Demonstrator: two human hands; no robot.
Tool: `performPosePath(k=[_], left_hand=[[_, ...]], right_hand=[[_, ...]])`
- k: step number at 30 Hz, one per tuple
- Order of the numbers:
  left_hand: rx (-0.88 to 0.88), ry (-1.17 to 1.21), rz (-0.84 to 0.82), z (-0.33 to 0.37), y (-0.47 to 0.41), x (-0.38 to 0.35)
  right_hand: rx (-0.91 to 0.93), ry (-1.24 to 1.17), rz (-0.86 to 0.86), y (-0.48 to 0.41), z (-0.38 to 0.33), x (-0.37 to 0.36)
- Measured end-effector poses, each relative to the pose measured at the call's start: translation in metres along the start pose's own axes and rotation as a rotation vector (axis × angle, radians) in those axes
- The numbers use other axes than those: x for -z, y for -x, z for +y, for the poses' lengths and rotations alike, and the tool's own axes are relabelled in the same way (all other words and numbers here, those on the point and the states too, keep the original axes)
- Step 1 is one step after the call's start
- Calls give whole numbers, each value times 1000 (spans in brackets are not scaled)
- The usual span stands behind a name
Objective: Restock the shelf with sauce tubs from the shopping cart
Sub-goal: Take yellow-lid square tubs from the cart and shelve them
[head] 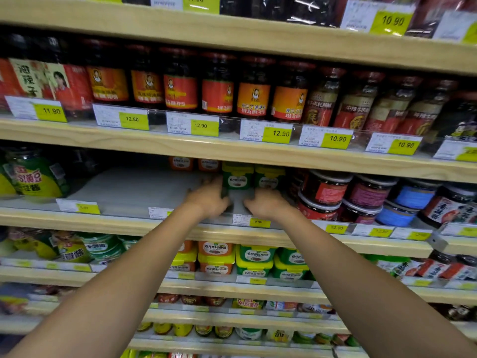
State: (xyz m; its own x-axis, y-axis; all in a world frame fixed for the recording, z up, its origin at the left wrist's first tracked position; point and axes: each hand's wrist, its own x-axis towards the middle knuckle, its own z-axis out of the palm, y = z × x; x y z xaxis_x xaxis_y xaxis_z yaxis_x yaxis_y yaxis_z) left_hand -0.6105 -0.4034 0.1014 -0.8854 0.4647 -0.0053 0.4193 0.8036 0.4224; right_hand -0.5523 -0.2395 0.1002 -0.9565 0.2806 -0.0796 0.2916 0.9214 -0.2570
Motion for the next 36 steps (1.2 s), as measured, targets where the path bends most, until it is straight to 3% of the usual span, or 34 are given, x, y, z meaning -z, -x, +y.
performPosePath(k=[4, 10, 17, 28, 36], left_hand=[[-96, -167, 218, -3, 29, -10], [-236, -210, 350, 9, 74, -34], [-456, -234, 451, 93, 121, -100], [-670, -246, 89, 320, 234, -289], [-899, -252, -167, 464, 303, -403]], right_hand=[[13, 38, 151, 29, 5, -4], [196, 65, 499, 84, 32, -10], [154, 89, 626, 173, 132, -14], [-336, 142, 384, 405, 399, -39], [-729, 105, 313, 567, 534, -58]])
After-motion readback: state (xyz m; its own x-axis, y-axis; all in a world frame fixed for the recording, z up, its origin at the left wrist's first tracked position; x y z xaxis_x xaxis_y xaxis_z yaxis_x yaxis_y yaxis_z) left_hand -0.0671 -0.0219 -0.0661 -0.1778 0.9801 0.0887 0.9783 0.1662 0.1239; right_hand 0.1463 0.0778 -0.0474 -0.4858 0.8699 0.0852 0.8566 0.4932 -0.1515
